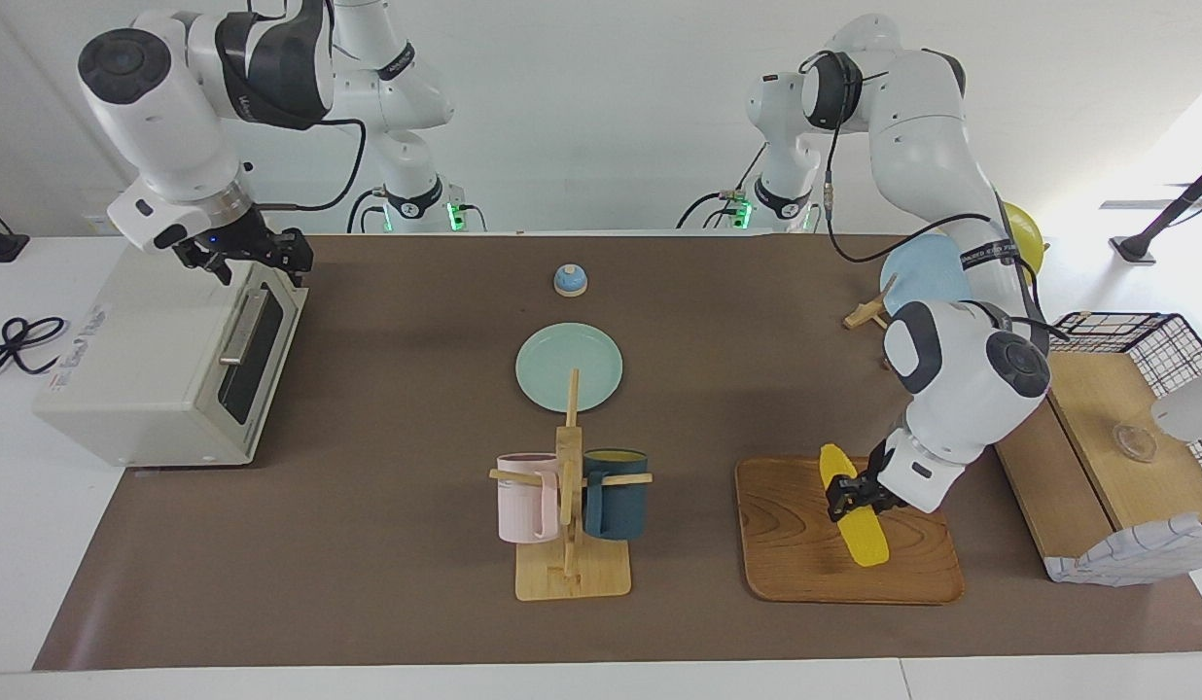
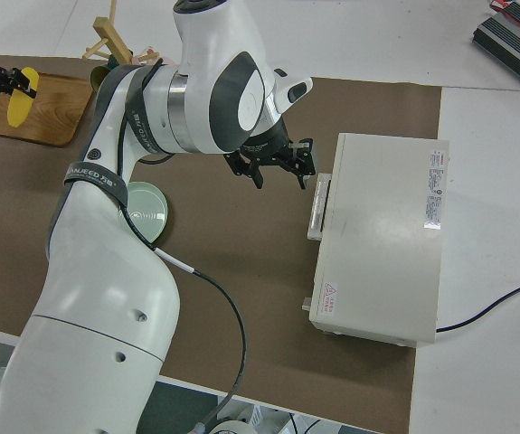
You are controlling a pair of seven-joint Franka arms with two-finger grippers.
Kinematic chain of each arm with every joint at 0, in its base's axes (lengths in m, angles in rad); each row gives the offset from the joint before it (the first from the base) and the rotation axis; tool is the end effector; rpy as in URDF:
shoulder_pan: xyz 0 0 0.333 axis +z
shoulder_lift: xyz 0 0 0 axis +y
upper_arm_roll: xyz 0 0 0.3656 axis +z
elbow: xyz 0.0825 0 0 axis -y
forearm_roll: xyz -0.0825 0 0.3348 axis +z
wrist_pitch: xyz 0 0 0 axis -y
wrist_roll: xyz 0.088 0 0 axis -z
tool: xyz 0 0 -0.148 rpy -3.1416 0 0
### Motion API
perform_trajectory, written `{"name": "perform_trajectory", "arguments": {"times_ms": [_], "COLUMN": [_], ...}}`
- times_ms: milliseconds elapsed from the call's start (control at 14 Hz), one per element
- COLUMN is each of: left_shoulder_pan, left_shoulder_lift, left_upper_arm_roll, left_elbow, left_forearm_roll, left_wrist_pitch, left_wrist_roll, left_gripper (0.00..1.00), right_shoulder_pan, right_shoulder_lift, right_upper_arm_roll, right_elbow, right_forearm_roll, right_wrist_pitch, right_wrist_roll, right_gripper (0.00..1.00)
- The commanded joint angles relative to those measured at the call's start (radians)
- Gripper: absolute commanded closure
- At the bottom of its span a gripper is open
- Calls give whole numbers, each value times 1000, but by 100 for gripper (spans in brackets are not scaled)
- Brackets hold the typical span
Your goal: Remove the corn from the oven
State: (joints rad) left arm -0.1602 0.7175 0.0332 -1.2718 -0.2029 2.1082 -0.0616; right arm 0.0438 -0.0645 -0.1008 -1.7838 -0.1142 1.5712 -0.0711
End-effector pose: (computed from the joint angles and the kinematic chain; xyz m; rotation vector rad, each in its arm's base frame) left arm 0.7385 -0.1177 0.3584 2.9681 0.0278 0.1542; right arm 0.4657 -0.0449 0.5765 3.0345 0.0354 -0.2355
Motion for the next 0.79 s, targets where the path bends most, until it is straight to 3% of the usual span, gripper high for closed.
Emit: {"name": "perform_trajectory", "arguments": {"times_ms": [0, 143, 357, 429, 500, 714], "left_shoulder_pan": [10, 10, 21, 21, 16, 37], "left_shoulder_lift": [36, 39, 36, 36, 30, -36], "left_upper_arm_roll": [-10, -10, -10, -9, -9, -9], "left_elbow": [32, -27, -37, -35, -34, -38], "left_forearm_roll": [37, 60, 76, 76, 76, 71], "left_wrist_pitch": [27, 129, 124, 118, 110, 12], "left_wrist_roll": [6, 22, 43, 61, 78, 78], "left_gripper": [100, 100, 100, 9, 0, 0], "right_shoulder_pan": [-18, -18, -16, -25, -18, -10], "right_shoulder_lift": [-6, -8, -6, 0, 3, 40], "right_upper_arm_roll": [6, 4, 7, 9, 10, 15], "right_elbow": [37, 70, 81, 87, 93, 147], "right_forearm_roll": [73, 141, 153, 154, 150, 125], "right_wrist_pitch": [-54, -108, -122, -122, -119, -117], "right_wrist_roll": [-27, -27, -26, -27, -27, -27], "right_gripper": [0, 0, 0, 0, 0, 0]}}
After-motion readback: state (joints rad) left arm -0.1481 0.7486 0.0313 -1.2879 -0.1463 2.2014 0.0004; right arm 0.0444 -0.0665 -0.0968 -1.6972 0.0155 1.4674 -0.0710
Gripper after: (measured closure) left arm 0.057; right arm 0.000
